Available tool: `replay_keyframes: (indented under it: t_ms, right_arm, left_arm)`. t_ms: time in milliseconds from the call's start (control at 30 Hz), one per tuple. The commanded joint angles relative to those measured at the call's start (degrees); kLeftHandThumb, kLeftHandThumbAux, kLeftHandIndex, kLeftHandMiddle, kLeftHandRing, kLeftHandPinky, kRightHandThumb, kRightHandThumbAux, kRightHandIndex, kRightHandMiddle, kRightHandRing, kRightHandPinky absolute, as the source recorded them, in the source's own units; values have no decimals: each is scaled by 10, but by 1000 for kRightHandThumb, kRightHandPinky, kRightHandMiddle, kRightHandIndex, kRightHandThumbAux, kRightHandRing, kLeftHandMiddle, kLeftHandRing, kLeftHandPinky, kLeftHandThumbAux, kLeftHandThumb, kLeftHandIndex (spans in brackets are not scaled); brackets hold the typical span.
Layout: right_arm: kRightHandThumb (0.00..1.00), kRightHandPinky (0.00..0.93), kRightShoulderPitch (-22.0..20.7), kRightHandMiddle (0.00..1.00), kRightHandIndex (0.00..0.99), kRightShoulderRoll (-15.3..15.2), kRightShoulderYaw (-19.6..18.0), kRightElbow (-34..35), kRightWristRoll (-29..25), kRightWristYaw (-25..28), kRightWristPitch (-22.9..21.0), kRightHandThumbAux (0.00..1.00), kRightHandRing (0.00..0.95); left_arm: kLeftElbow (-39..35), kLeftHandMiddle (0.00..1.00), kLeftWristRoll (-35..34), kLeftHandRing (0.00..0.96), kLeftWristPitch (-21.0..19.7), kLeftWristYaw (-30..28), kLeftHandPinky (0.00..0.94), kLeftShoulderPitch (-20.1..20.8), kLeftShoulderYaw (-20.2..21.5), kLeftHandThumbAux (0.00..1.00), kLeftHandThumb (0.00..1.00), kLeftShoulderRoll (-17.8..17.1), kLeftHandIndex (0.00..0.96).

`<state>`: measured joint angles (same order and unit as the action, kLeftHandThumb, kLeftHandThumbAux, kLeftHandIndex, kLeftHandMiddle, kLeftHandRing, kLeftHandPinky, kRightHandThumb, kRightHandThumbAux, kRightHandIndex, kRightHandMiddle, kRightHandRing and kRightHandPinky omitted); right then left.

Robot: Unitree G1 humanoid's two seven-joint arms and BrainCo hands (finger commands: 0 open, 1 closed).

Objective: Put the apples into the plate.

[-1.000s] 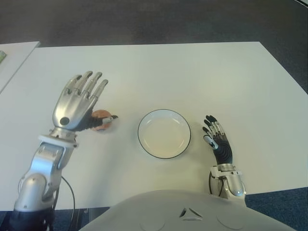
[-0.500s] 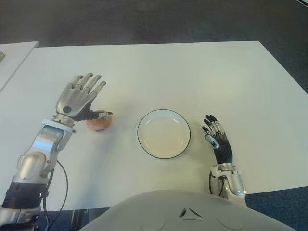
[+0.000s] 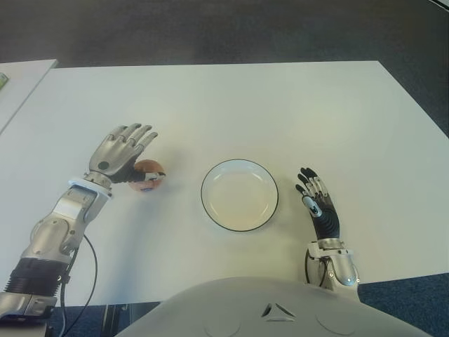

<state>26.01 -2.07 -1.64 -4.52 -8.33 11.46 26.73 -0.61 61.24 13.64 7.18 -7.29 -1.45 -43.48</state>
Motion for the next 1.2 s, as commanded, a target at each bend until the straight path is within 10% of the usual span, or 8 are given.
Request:
replay_keyframes:
  t_ms: [33, 1200]
  right_arm:
    - [174, 0, 30, 0, 0, 2, -3, -51, 5, -5, -35, 454, 0]
    - [172, 0, 36, 0, 0, 0, -5, -38, -17, 4, -49, 443, 0]
  left_arm:
    - [26, 7, -17, 0, 2, -11, 0, 6, -17, 216, 312, -10, 60]
    - [48, 0, -70, 0, -8, -39, 0, -22, -69, 159, 282, -20, 0]
